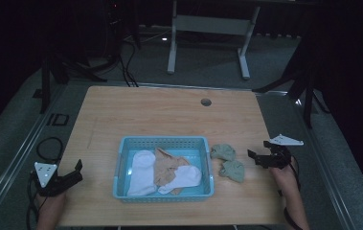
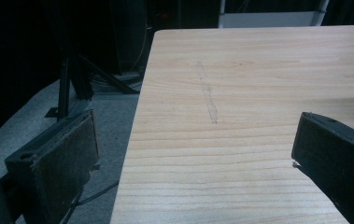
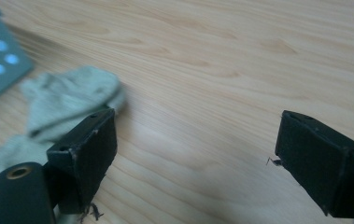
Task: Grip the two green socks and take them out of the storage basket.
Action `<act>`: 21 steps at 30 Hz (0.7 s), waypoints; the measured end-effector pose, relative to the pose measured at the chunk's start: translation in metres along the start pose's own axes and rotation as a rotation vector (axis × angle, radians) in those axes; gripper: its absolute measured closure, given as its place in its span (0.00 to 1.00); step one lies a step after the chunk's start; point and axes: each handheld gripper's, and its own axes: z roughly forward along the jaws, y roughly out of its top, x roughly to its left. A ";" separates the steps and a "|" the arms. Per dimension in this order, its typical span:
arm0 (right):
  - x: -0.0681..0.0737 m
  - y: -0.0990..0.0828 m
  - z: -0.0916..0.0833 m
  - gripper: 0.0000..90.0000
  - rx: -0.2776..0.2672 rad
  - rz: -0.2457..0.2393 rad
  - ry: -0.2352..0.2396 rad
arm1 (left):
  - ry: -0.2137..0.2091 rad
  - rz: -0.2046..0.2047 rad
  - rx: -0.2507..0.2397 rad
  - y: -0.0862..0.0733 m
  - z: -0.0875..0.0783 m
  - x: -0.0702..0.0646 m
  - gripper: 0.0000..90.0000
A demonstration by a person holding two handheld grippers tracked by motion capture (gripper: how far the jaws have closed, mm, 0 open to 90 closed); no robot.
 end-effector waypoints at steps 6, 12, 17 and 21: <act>-0.005 -0.013 -0.001 0.14 0.016 0.041 -0.047 | 0.000 -0.001 0.000 0.000 0.000 0.000 0.00; -0.009 -0.024 -0.002 0.14 0.021 0.080 -0.070 | -0.001 -0.001 -0.001 0.000 0.000 0.000 0.00; -0.014 -0.035 -0.003 0.14 0.032 0.101 -0.088 | -0.004 0.002 -0.002 0.000 0.000 0.000 0.00; -0.015 -0.038 -0.005 0.14 0.017 0.117 -0.085 | -0.005 0.001 -0.002 0.000 0.000 0.000 0.00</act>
